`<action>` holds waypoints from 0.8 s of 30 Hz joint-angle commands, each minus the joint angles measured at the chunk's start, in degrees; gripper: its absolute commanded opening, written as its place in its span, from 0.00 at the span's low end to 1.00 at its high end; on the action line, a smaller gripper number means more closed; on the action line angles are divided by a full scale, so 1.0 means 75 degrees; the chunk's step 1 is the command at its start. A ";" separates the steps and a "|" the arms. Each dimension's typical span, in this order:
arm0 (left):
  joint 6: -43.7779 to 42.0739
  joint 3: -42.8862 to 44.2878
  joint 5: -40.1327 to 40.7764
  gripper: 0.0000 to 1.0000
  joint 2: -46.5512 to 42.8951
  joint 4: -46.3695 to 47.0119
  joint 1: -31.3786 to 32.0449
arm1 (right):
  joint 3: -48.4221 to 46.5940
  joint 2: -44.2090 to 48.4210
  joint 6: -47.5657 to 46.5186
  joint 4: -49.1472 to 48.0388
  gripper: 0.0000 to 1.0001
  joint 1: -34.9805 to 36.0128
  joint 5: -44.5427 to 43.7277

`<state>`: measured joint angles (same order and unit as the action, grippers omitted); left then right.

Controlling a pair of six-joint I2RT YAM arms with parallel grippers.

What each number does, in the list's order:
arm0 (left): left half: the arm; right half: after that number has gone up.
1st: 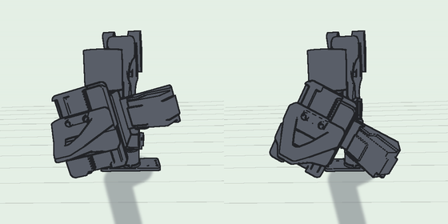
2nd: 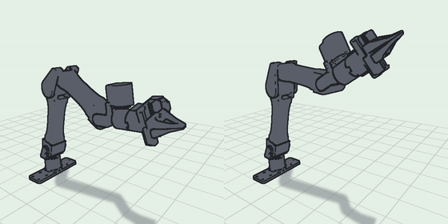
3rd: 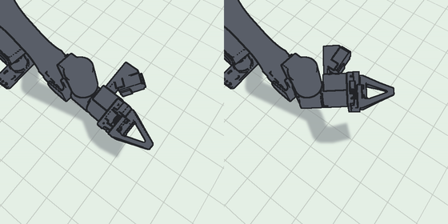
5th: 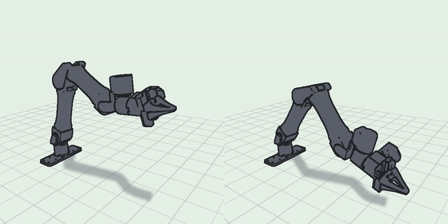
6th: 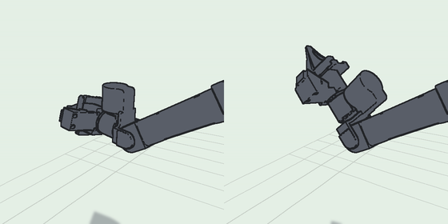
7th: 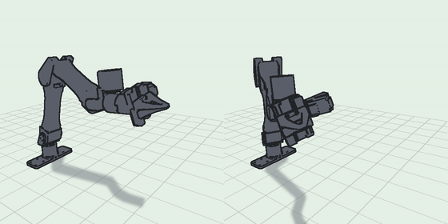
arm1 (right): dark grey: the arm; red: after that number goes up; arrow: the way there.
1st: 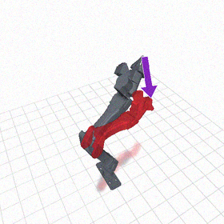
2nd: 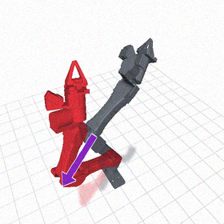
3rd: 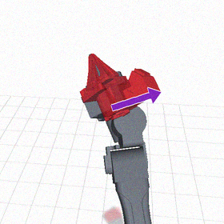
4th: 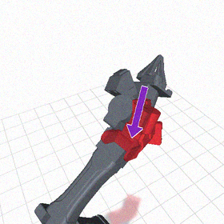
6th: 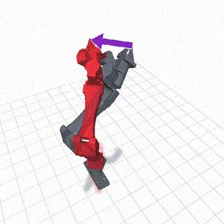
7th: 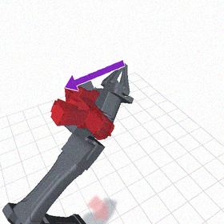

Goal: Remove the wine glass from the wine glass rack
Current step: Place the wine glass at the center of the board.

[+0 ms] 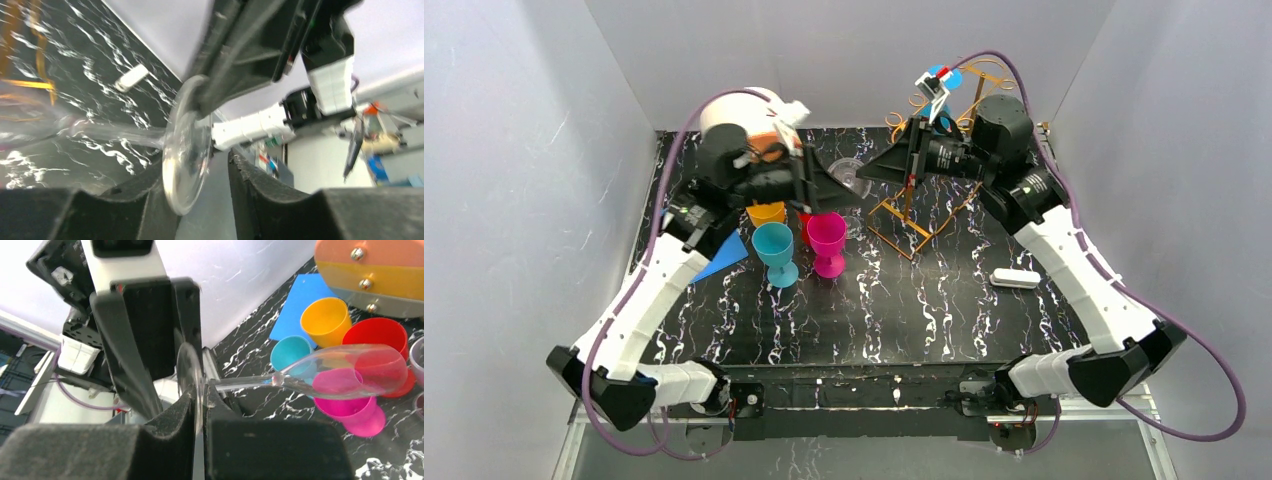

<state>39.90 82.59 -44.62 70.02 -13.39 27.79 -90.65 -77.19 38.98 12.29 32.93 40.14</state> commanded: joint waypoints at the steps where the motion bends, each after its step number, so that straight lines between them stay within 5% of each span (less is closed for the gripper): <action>1: -0.0025 0.0579 0.0558 0.32 0.0374 0.0062 0.1907 | 0.0173 0.0700 -0.0394 0.0225 0.01 0.0075 -0.0114; 11: 0.0041 -0.0013 0.2006 0.16 -0.0220 -0.0013 0.2166 | 0.1481 0.1960 -0.0223 0.0362 0.01 0.0075 -0.0520; 15: 0.0319 -0.0387 0.1932 0.38 -0.0337 0.0457 0.2166 | 0.1823 0.2220 -0.0152 0.0346 0.01 0.0075 -0.0735; 18: 0.0430 -0.0585 0.1869 0.43 -0.0469 0.0752 0.2166 | 0.2145 0.2345 -0.0082 0.0217 0.01 0.0075 -0.0950; 21: 0.0349 -0.0774 0.1912 0.43 -0.0639 0.0788 0.2166 | 0.2421 0.2421 0.0165 -0.0081 0.01 0.0075 -0.0951; 24: 0.0320 -0.0983 0.1783 0.30 -0.0652 0.0874 0.2166 | 0.2763 0.2534 0.0454 -0.0517 0.01 0.0075 -0.0838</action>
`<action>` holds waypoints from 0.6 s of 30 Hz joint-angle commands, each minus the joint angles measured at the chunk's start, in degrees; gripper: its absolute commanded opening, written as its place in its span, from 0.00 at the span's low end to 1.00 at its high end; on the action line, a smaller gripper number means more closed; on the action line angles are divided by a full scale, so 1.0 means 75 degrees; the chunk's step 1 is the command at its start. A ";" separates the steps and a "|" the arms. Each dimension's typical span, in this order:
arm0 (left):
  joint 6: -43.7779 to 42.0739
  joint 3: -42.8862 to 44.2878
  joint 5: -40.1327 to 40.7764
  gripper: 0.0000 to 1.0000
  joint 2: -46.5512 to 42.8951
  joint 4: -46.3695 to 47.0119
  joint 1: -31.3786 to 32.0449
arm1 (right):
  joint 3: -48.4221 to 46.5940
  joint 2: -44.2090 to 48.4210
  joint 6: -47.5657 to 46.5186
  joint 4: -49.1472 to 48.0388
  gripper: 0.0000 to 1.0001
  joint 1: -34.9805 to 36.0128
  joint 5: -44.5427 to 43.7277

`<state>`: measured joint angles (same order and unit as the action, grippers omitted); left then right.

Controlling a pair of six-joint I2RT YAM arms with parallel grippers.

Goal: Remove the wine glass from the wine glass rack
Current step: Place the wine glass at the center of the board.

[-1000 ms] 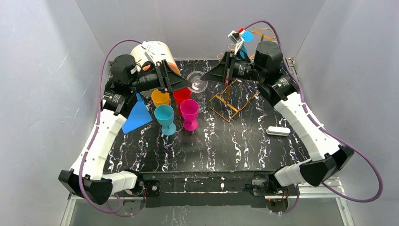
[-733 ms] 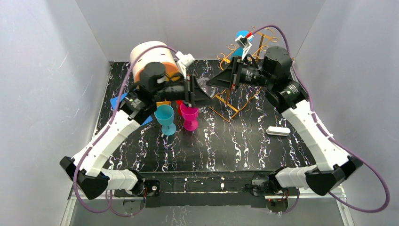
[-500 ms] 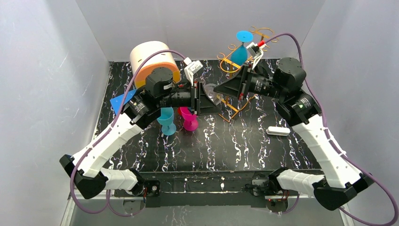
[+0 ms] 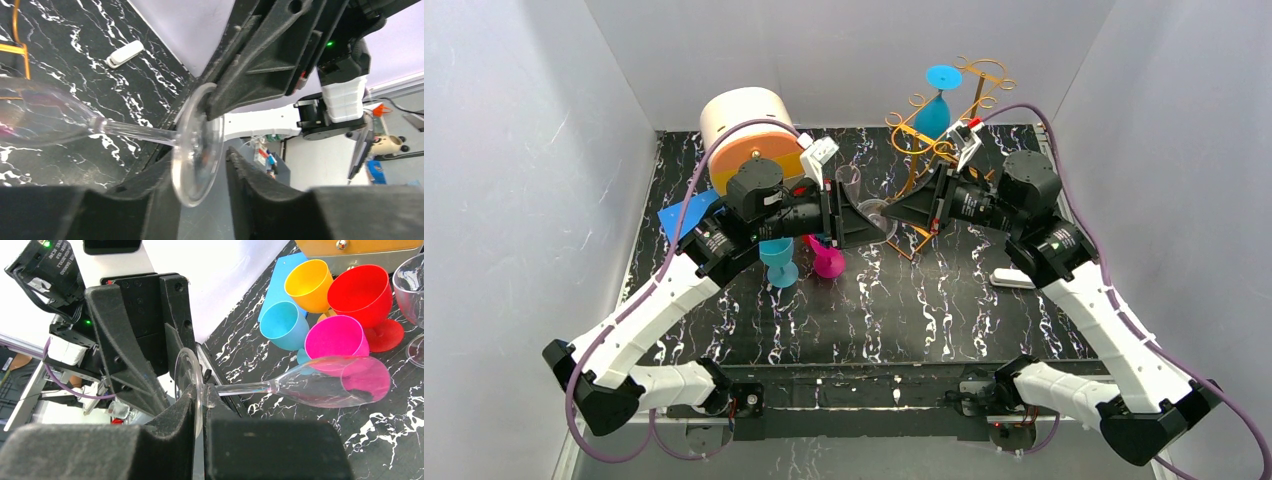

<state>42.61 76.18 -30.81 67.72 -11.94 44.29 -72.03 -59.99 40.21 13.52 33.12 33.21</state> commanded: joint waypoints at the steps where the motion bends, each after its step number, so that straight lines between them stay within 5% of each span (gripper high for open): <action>1: 0.0000 -0.0193 -0.0072 0.26 -0.0337 0.0758 -0.0035 | 0.0332 0.0248 0.0317 -0.0713 0.01 0.0056 0.0078; 9: -0.0053 -0.0270 -0.0129 0.00 -0.0026 0.0995 -0.0034 | 0.0646 0.0187 0.0347 -0.0746 0.01 0.0048 0.0434; 15: -0.0396 -0.0460 -0.0151 0.00 0.0032 0.1025 -0.0035 | 0.1349 0.0585 0.0637 -0.1048 0.02 0.0048 0.0222; 18: -0.0698 -0.0606 -0.0094 0.00 -0.0059 0.1042 -0.0035 | 0.1635 0.0794 0.0720 -0.1018 0.29 0.0053 -0.0275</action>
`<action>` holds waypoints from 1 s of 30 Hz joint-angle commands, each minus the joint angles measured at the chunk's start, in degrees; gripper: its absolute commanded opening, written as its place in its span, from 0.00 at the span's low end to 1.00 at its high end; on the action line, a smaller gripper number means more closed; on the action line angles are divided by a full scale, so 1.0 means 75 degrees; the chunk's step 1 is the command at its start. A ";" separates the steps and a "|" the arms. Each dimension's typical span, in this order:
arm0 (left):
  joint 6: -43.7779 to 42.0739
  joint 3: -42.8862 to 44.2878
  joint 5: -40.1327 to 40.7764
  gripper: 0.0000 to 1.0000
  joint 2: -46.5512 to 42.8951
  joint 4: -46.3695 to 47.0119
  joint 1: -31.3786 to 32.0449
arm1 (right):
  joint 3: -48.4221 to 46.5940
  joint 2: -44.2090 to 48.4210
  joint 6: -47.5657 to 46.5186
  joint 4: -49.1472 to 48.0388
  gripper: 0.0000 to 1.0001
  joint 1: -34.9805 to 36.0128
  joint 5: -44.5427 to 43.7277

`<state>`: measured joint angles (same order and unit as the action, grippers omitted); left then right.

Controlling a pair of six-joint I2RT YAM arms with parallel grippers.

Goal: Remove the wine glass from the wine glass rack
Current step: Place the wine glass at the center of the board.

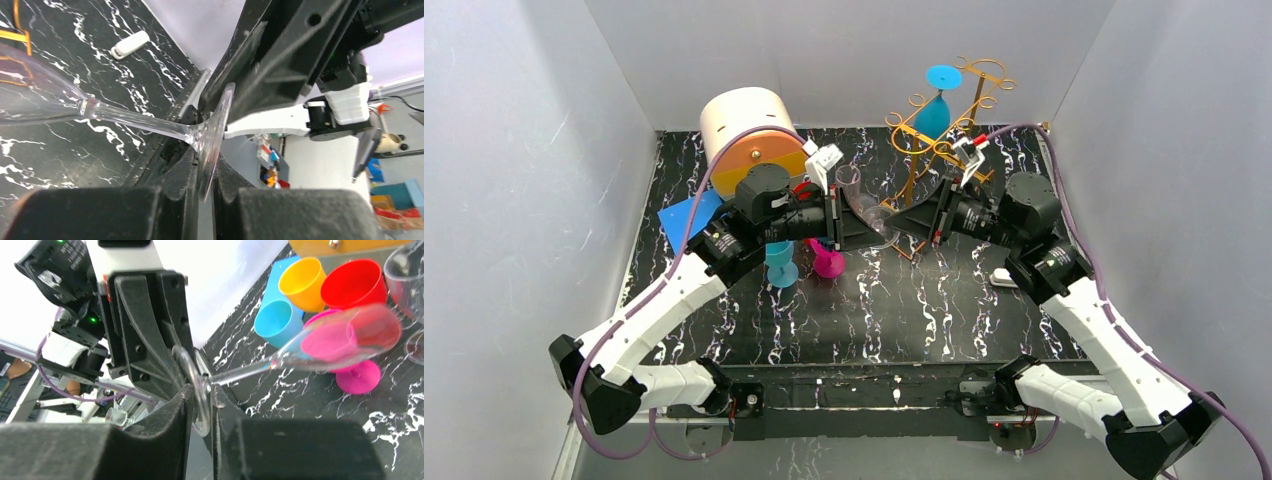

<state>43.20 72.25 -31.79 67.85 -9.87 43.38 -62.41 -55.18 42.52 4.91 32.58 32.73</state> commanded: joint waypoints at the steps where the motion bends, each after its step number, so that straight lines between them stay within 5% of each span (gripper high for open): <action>1: -0.0874 -0.0142 0.0049 0.00 -0.0132 0.0784 0.0088 | 0.0369 0.0196 0.0327 0.0251 0.38 0.0122 -0.0338; 5: -0.1201 -0.0397 -0.0124 0.00 -0.0403 0.0920 0.0089 | 0.0285 0.0133 -0.0025 0.1026 0.69 0.0122 -0.1317; 13: -0.1617 -0.0654 -0.0989 0.00 -0.0522 0.0919 0.0088 | 0.0181 0.0194 -0.0132 0.0944 0.91 0.0072 -0.2067; 19: -0.2138 -0.1049 -0.1471 0.00 -0.0580 0.0665 0.0088 | -0.0724 -0.0093 -0.0644 0.2008 0.97 -0.0093 -0.2557; 30: -0.3072 -0.1129 -0.2222 0.00 -0.0758 -0.0294 0.0088 | -0.0688 -0.0456 -0.0497 0.1607 0.99 -0.0985 -0.0908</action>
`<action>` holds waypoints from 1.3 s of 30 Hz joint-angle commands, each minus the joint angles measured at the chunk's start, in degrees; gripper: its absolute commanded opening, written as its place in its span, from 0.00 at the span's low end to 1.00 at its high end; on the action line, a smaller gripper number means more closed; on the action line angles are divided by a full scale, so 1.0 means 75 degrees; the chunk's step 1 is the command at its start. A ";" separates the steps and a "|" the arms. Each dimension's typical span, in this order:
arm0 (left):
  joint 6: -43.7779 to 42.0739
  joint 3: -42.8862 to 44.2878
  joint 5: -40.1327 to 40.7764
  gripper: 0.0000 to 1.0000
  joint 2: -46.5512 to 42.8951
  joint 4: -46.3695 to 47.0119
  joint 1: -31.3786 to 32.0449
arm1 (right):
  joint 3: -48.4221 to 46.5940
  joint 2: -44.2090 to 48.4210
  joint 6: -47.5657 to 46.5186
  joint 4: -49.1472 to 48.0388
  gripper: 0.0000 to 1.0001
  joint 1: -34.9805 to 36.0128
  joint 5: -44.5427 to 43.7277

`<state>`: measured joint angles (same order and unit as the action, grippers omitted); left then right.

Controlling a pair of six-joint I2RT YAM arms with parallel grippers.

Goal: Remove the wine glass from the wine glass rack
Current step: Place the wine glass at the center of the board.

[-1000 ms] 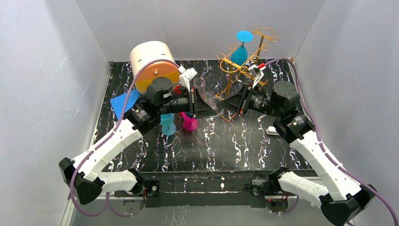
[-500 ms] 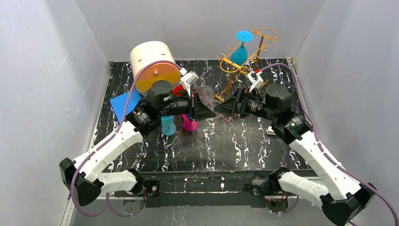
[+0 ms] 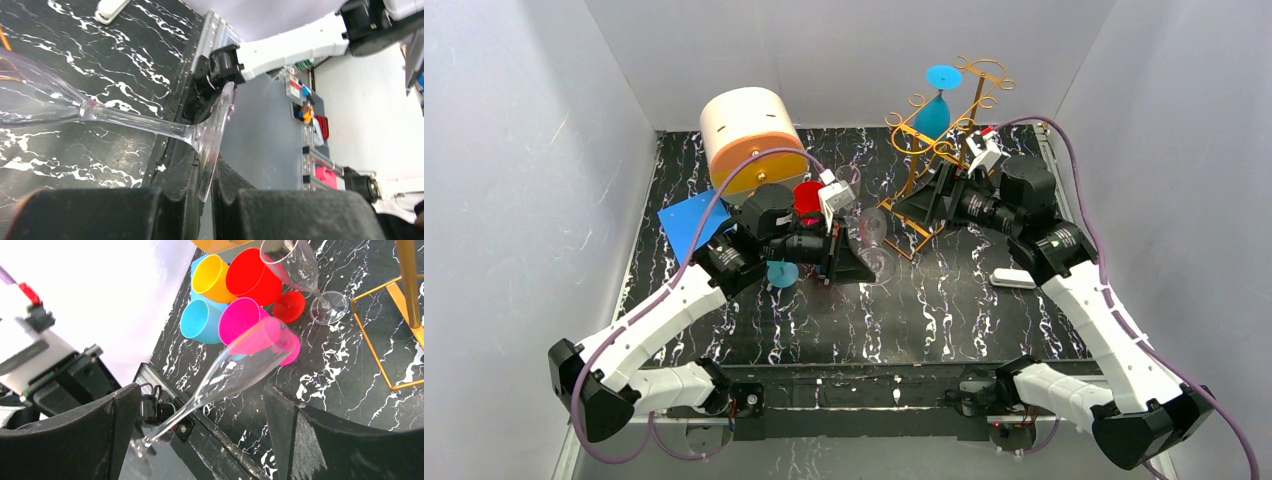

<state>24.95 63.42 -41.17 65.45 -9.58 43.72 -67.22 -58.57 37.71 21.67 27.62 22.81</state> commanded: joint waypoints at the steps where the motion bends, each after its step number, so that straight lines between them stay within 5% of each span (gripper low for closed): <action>1: -0.0701 0.0033 -0.1292 0.00 -0.0460 -0.0338 0.0043 | 0.0028 -0.0031 0.0228 -0.0679 0.99 -0.0526 0.0633; 8: -0.1658 0.0003 -0.2398 0.00 -0.0834 -0.0667 0.0044 | 0.2054 0.0379 0.1860 -0.3472 0.99 -0.2767 0.3586; 17: -0.1819 0.0011 -0.3288 0.00 -0.0924 -0.0258 0.0041 | 0.3184 0.0090 0.2343 -0.4965 0.97 -0.2932 0.4738; 23: -0.1570 -0.0161 -0.3485 0.00 -0.0829 0.0124 0.0041 | 0.4330 -0.0427 0.4876 -0.8631 0.85 -0.2932 0.5693; 30: -0.1559 -0.0242 -0.3628 0.00 -0.0772 0.0346 0.0044 | 0.4076 -0.0330 0.4377 -0.8028 0.85 -0.2934 0.5875; 39: -0.1549 -0.0206 -0.3636 0.00 -0.0686 0.0506 0.0047 | 0.3891 -0.0630 0.5539 -0.9145 0.80 -0.2920 0.6622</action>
<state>14.11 61.43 -66.30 60.95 -8.86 43.99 -34.50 -63.40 74.78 -39.48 5.74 68.82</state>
